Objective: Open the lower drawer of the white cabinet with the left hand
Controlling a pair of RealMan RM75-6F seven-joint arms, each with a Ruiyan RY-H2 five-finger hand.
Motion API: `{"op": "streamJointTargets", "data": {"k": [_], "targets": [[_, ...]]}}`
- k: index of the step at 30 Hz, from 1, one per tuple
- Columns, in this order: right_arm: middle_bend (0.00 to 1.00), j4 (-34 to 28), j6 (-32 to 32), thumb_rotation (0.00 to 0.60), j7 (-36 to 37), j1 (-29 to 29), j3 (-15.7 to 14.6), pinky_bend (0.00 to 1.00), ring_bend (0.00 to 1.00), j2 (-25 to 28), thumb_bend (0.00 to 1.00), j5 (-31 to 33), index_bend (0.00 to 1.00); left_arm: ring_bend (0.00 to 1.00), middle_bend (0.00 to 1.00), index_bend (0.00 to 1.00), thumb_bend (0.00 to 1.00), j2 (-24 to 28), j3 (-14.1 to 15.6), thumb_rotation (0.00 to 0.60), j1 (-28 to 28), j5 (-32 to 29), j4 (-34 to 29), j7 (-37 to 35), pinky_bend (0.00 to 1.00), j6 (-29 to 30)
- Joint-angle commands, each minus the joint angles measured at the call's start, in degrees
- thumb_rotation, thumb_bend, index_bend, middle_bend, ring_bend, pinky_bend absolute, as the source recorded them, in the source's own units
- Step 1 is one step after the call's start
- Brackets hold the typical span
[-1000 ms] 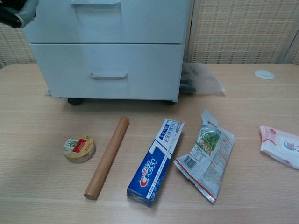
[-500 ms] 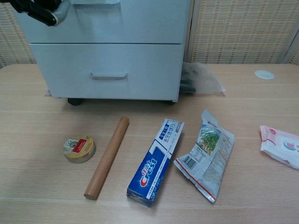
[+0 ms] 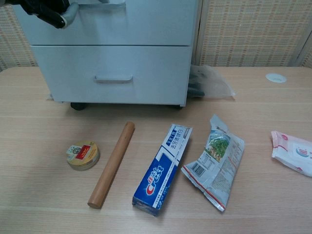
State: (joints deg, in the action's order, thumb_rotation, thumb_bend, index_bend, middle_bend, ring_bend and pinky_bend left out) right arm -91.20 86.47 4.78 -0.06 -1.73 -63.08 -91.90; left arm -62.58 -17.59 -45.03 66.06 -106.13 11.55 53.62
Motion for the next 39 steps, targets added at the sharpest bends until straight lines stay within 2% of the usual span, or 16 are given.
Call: {"op": "streamJointTargets", "data": {"k": [1,15,30,39], "targets": [[0.41,0.1,0.0,0.600,0.0,0.0,0.0,0.41,0.36,0.0,0.25,0.1,0.34,1.00,0.98,0.15,0.76,0.1,0.2,0.600,-0.3,-0.3,-0.1,0.2,1.00,-0.2],[0.41,0.6,-0.1,0.600,0.4,0.0,0.1,0.41,0.36,-0.2,0.25,0.3,0.34,1.00,0.97,0.16,0.76,1.6,2.1,0.600,0.1,0.7,-2.6,0.6,1.00,1.2],[0.41,-0.2,-0.8,0.600,-0.4,0.5,0.2,0.41,0.36,0.1,0.25,0.3,0.34,1.00,0.97,0.16,0.76,3.1,5.1,0.600,3.4,6.1,-5.6,0.6,1.00,5.8],[0.41,-0.8,-0.9,0.600,-1.0,0.5,0.2,0.41,0.36,0.2,0.25,0.5,0.34,1.00,0.97,0.16,0.76,3.7,6.3,0.600,4.5,8.3,-6.4,0.4,1.00,6.5]]}}
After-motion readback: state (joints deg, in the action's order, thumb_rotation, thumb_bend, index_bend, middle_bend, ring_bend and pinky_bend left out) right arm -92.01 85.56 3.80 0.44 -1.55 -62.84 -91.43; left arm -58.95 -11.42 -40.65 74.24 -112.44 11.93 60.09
